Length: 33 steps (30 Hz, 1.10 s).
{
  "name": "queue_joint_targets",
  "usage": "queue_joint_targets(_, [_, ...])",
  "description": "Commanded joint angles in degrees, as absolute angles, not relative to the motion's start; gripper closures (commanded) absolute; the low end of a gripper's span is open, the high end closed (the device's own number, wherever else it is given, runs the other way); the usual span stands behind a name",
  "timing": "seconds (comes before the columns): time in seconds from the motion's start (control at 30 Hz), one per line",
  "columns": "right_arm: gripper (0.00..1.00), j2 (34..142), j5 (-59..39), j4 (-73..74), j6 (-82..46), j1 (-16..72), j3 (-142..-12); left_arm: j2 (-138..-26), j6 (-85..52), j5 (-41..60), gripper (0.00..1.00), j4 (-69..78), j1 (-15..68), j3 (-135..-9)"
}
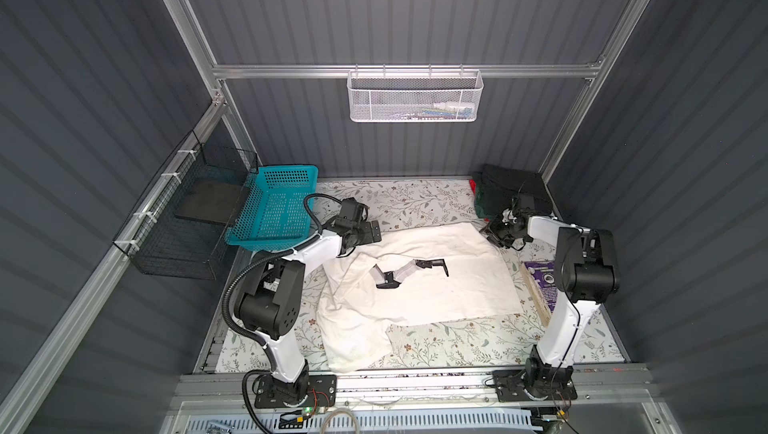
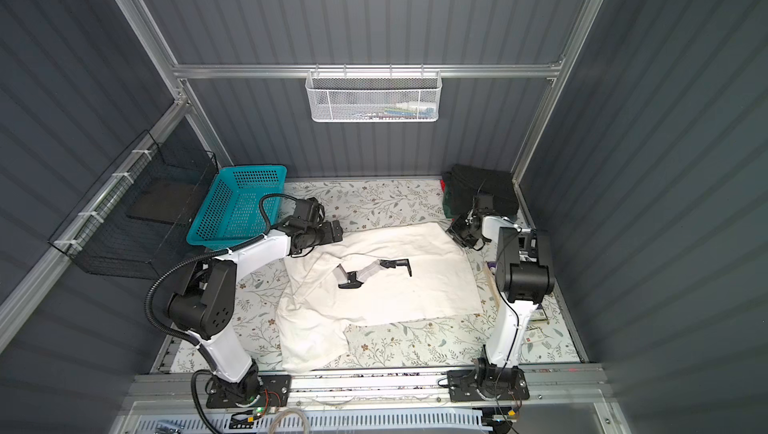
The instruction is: Fold and stack the t-shirts
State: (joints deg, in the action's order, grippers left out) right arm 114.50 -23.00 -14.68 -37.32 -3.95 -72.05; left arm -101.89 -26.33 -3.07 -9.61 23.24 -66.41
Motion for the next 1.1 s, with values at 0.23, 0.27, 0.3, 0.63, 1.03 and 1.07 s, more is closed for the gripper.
queue_joint_targets(0.23, [0.66, 116.87, -20.01, -17.98, -38.13, -2.9, -77.68, -103.62, -25.81, -2.35, 0.0, -9.49, 23.55, -66.21])
queue_joint_targets(0.27, [0.67, 117.05, -19.95, -17.93, -38.1, -2.9, -77.9, -103.58, -25.76, -2.35, 0.0, -9.42, 23.55, -66.1])
queue_joint_targets(0.3, [0.7, 117.33, -19.91, -18.11, -38.03, -2.9, -78.43, -103.58, -25.71, -2.46, 0.0, -9.56, 23.55, -66.09])
queue_joint_targets(0.63, [0.88, 118.52, -17.58, -19.61, -36.92, -2.71, -80.69, -103.15, -24.08, -3.07, 0.0, -10.37, 23.49, -66.18])
queue_joint_targets(1.03, [1.0, 118.15, -21.27, -16.57, -39.34, -3.6, -80.5, -109.9, -21.27, -2.34, 0.02, -12.75, 23.56, -68.81])
queue_joint_targets(1.07, [1.0, 117.89, -21.27, -16.59, -39.45, -3.77, -80.66, -111.13, -21.27, -3.05, 0.05, -13.65, 23.55, -69.04])
